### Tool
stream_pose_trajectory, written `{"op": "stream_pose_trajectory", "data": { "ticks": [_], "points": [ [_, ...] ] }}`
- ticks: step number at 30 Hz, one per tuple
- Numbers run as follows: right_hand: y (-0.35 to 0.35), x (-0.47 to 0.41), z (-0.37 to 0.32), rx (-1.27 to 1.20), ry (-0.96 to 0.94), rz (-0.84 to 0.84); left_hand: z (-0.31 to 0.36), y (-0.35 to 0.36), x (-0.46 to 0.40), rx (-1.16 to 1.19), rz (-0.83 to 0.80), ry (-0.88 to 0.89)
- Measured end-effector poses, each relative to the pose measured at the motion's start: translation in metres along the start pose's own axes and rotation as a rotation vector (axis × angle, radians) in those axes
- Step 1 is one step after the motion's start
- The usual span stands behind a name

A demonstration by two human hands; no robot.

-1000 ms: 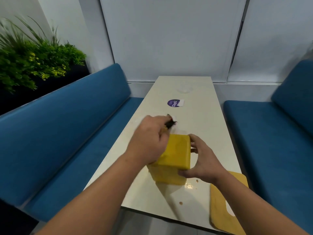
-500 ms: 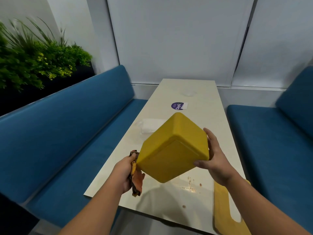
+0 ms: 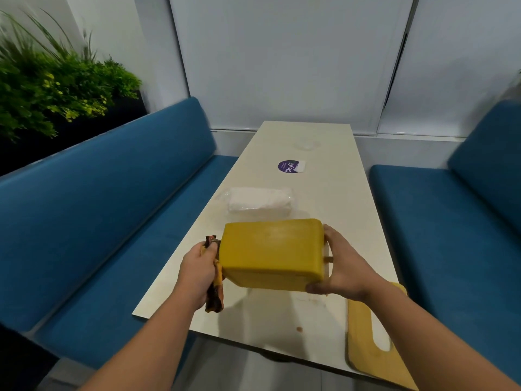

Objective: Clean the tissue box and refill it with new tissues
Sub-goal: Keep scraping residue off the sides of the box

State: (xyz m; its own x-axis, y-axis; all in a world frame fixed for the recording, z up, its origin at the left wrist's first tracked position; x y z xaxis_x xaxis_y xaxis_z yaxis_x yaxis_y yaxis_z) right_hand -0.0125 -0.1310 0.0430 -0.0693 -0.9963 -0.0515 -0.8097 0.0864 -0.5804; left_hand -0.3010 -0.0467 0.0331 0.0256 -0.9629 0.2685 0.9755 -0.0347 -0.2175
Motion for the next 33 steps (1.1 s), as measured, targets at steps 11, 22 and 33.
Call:
{"op": "stream_pose_trajectory", "data": {
  "ticks": [11, 22, 33],
  "points": [
    [-0.001, 0.013, 0.019, -0.178, -0.032, 0.100, 0.052, 0.024, 0.023, -0.822, 0.228, 0.740],
    [0.005, 0.019, 0.008, -0.151, -0.078, 0.107, 0.096, 0.122, 0.101, -0.965, 0.068, 1.279],
    [-0.006, 0.018, 0.011, -0.081, -0.084, 0.133, 0.101, 0.125, 0.153, -0.732, -0.187, 1.571]
  ]
}}
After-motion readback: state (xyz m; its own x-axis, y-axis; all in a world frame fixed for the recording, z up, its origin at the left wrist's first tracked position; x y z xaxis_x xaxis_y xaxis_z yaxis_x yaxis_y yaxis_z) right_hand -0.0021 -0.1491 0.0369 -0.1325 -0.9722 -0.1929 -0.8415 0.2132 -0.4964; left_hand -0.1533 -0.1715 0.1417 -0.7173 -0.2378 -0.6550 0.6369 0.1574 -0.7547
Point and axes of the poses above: each hand's wrist, its own x-axis away from the middle knuckle, its own y-axis out of the palm, z = x × y, the point moved 8 cm from there along -x, towards the middle knuckle, and after that the axes turned 6 degrees about -x, right-handed, at the moved point
